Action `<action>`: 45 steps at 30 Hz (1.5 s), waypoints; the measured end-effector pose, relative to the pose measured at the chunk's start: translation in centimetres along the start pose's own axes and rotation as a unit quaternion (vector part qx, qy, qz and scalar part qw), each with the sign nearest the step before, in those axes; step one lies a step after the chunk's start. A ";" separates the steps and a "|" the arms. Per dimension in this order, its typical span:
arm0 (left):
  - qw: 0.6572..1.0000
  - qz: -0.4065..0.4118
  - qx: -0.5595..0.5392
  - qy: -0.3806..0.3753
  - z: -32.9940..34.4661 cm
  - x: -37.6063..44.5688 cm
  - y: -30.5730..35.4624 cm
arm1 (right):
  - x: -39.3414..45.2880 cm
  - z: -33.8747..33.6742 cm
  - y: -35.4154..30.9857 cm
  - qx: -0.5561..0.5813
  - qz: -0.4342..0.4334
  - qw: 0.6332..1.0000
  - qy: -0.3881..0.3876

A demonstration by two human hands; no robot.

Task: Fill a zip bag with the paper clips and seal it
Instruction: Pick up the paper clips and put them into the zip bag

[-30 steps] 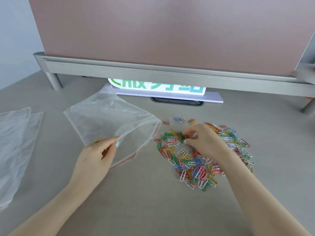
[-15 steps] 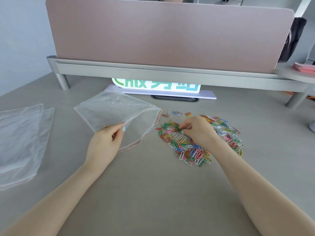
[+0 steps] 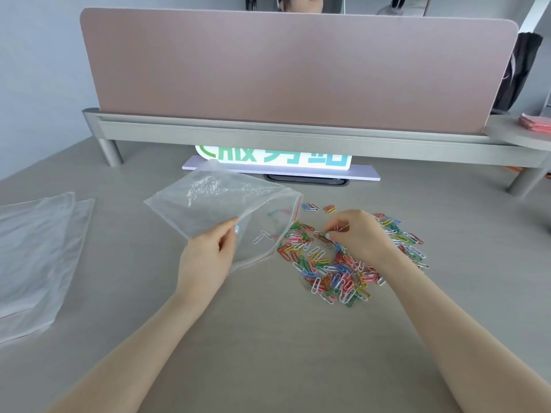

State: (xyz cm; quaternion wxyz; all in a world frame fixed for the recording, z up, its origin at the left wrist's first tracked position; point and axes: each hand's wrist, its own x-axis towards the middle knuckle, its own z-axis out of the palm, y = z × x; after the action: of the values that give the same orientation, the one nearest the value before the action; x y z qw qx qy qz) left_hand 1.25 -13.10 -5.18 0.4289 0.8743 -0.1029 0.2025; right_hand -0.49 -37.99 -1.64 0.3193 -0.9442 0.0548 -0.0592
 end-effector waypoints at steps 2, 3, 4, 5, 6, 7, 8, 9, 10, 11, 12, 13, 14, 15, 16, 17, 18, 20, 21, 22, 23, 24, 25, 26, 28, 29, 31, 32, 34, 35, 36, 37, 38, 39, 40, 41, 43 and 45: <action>1.000 -0.019 -0.021 0.001 -0.1 0.2 -0.4 | 0.0 -0.1 0.2 -0.001 0.002 1.000 -0.013; 0.999 -0.021 -0.026 0.000 -0.1 0.3 -0.5 | 0.0 -0.1 0.2 -0.004 0.004 1.000 -0.024; 0.999 -0.020 -0.029 -0.001 -0.1 0.3 -0.5 | 0.1 -0.1 0.2 -0.007 0.006 0.999 -0.034; 0.999 -0.017 -0.030 -0.004 -0.1 0.3 -0.4 | 0.1 -0.2 0.2 -0.013 0.007 0.999 -0.042; 0.999 -0.015 -0.030 -0.008 -0.1 0.3 -0.4 | 0.2 -0.2 0.3 -0.020 0.008 0.999 -0.047; 0.999 -0.011 -0.028 -0.012 -0.1 0.3 -0.4 | 0.2 -0.1 0.2 -0.030 0.005 0.998 -0.048; 0.999 -0.008 -0.026 -0.016 -0.1 0.3 -0.3 | 0.2 -0.1 0.0 -0.041 0.002 0.998 -0.048; 0.999 -0.004 -0.025 -0.021 -0.2 0.3 -0.3 | 0.2 -0.1 -0.1 -0.051 -0.001 0.998 -0.047; 0.999 -0.002 -0.023 -0.025 -0.2 0.3 -0.2 | 0.2 0.0 -0.2 -0.058 -0.002 0.997 -0.046; 0.999 -0.001 -0.021 -0.028 -0.2 0.3 -0.2 | 0.2 0.0 -0.2 -0.064 -0.003 0.997 -0.043; 0.999 0.000 -0.020 -0.031 -0.2 0.3 -0.2 | 0.2 0.1 -0.3 -0.068 -0.005 0.997 -0.040; 0.999 0.000 -0.019 -0.033 -0.2 0.3 -0.2 | 0.2 0.1 -0.3 -0.066 -0.007 0.997 -0.035; 0.999 0.000 -0.020 -0.034 -0.1 0.3 -0.2 | 0.2 0.1 -0.2 -0.062 -0.007 0.998 -0.030; 0.999 0.000 -0.020 -0.036 -0.1 0.3 -0.2 | 0.1 0.0 -0.2 -0.055 -0.007 0.998 -0.026; 0.999 -0.001 -0.020 -0.037 -0.1 0.3 -0.3 | 0.1 -0.1 -0.2 -0.047 -0.005 0.999 -0.024; 0.999 -0.002 -0.020 -0.039 -0.1 0.3 -0.3 | 0.1 -0.2 -0.2 -0.038 -0.003 0.999 -0.023; 0.999 -0.003 -0.019 -0.040 -0.1 0.3 -0.2 | 0.2 -0.3 -0.2 -0.029 -0.001 0.999 -0.024; 0.999 -0.001 -0.020 -0.040 -0.1 0.3 -0.2 | 0.1 -0.6 -0.2 -0.004 0.007 1.000 -0.028; 0.999 0.002 -0.022 -0.040 -0.1 0.3 -0.2 | 0.1 -0.6 -0.2 0.007 0.011 0.999 -0.032; 0.999 0.006 -0.025 -0.039 -0.1 0.3 -0.1 | 0.1 -0.7 -0.3 0.017 0.016 0.999 -0.035; 0.999 0.010 -0.026 -0.039 -0.1 0.3 -0.1 | 0.0 -0.8 -0.3 0.030 0.021 0.999 -0.037; 0.999 0.012 -0.027 -0.037 0.0 0.3 -0.1 | 0.0 -0.9 -0.5 0.052 0.025 0.998 -0.039; 0.999 0.013 -0.026 -0.034 0.0 0.3 -0.1 | 0.0 -1.0 -0.7 0.081 0.026 0.996 -0.042; 0.999 0.013 -0.027 -0.032 0.0 0.3 0.0 | 0.0 -1.1 -1.2 0.113 0.027 0.992 -0.045; 0.999 0.013 -0.032 -0.026 0.0 0.2 0.1 | 0.1 -1.0 -2.2 0.162 0.023 0.985 -0.047; 0.999 0.016 -0.036 -0.022 0.0 0.2 0.1 | 0.1 -0.8 -2.8 0.177 0.016 0.983 -0.050; 0.999 0.028 -0.043 -0.014 0.1 0.1 0.2 | 0.3 0.2 -4.4 0.202 0.003 0.977 -0.069; 0.998 0.032 -0.045 -0.012 0.1 0.1 0.2 | 0.5 0.9 -5.3 0.208 -0.005 0.975 -0.077; 0.998 0.035 -0.049 -0.005 0.1 0.1 0.2 | 1.2 2.7 -6.9 0.199 -0.025 0.976 -0.079; 0.998 0.033 -0.054 0.002 0.1 0.1 0.1 | 1.5 3.5 -7.7 0.189 -0.033 0.978 -0.077; 0.998 0.031 -0.060 0.011 0.0 0.1 0.1 | 1.9 4.4 -8.5 0.177 -0.041 0.980 -0.074; 0.997 0.033 -0.066 0.018 0.0 0.1 0.1 | 2.2 5.2 -9.1 0.166 -0.052 0.982 -0.070; 0.997 0.038 -0.071 0.024 0.0 0.1 0.2 | 2.5 5.8 -9.8 0.156 -0.060 0.984 -0.068; 0.996 0.044 -0.071 0.026 -0.1 0.1 0.2 | 2.7 6.5 -10.4 0.143 -0.064 0.985 -0.068; 0.996 0.051 -0.071 0.027 -0.1 0.1 0.2 | 2.9 6.9 -10.9 0.121 -0.066 0.988 -0.071; 0.995 0.056 -0.073 0.030 -0.1 0.1 0.3 | 3.2 7.4 -11.4 0.079 -0.071 0.991 -0.077; 0.995 0.054 -0.083 0.032 -0.2 0.1 0.4 | 3.7 8.4 -12.2 -0.037 -0.103 0.990 -0.089; 0.994 0.050 -0.088 0.030 -0.2 0.2 0.4 | 3.8 9.2 -12.8 -0.128 -0.138 0.977 -0.102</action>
State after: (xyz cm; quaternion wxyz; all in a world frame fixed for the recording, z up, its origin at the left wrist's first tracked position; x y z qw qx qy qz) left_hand 1.21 -13.16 -4.68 0.4960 0.8207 -0.1511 0.2401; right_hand 5.49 -22.95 -0.77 0.1887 -0.9768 -0.1017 0.0011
